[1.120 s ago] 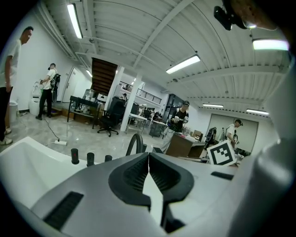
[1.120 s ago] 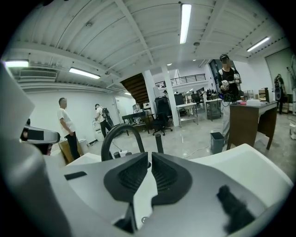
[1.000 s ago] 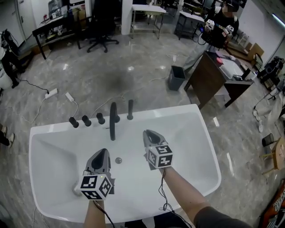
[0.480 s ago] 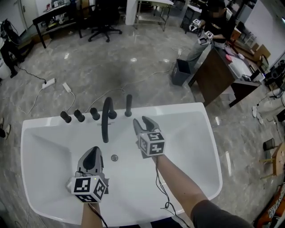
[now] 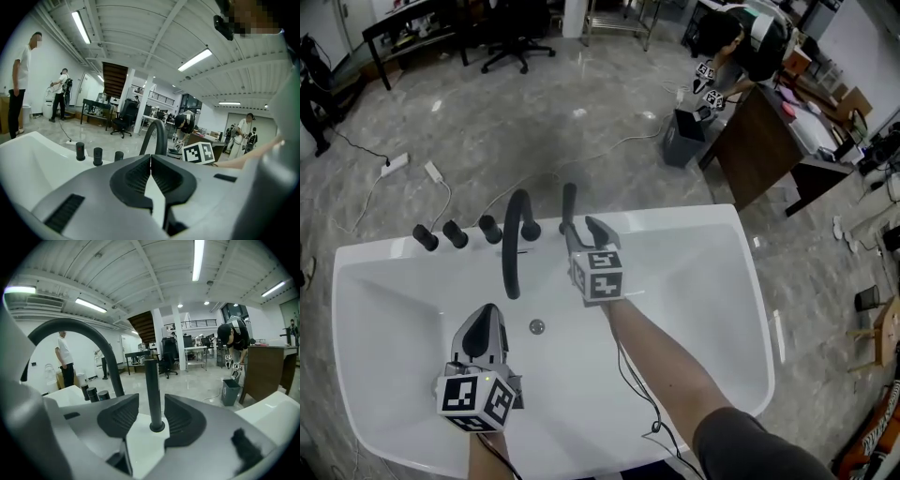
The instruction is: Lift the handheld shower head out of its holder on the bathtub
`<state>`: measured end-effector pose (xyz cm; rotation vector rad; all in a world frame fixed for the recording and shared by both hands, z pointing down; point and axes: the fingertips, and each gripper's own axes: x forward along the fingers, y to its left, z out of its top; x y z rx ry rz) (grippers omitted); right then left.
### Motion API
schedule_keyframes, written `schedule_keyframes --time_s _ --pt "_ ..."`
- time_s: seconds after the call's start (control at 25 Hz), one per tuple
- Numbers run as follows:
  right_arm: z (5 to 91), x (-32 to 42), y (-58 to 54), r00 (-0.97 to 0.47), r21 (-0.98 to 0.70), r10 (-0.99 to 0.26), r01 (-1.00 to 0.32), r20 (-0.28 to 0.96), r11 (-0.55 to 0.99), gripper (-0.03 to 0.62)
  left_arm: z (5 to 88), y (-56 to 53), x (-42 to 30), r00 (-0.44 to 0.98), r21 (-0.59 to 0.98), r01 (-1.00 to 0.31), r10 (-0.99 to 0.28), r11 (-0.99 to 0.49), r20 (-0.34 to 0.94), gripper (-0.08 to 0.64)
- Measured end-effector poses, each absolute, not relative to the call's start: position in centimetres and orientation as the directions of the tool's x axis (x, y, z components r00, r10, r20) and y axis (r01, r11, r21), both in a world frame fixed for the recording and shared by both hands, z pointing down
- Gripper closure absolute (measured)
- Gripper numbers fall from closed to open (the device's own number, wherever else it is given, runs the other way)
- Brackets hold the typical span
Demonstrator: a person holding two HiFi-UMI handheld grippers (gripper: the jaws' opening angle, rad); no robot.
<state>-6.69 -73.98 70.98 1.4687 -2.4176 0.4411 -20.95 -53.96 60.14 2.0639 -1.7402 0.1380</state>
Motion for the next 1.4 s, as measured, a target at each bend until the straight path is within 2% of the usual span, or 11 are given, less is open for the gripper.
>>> schedule_keyframes --time_s 0.68,0.88,1.04,1.12,1.4 --pt "75.5 -9.1 -78.9 -0.444 -0.051 -0.805 -0.885 0.393 0.463 0.423 63.6 -54.1 -21.5 0.192 0.274 -0.957 -0.917 -0.096 0.348 0.545" --pt "76.2 -10.2 -79.5 -0.430 0.005 -0.793 -0.878 0.430 0.479 0.425 63.8 -53.5 -22.3 0.182 0.271 -0.959 -0.919 -0.087 0.350 0.545" --pt "76.5 -9.8 -79.4 -0.422 0.013 -0.785 -0.877 0.453 0.480 0.449 63.9 -53.2 -22.4 0.177 0.279 -0.957 -0.921 -0.079 0.348 0.545" --pt "76.4 -9.7 -78.8 -0.430 0.000 -0.771 -0.873 0.469 0.487 0.451 63.7 -53.1 -22.3 0.179 0.278 -0.957 -0.921 -0.081 0.347 0.545" --pt "71.8 -8.7 -77.5 -0.455 -0.015 -0.795 -0.871 0.400 0.491 0.453 61.7 -52.4 -21.7 0.189 0.272 -0.957 -0.921 -0.096 0.341 0.545"
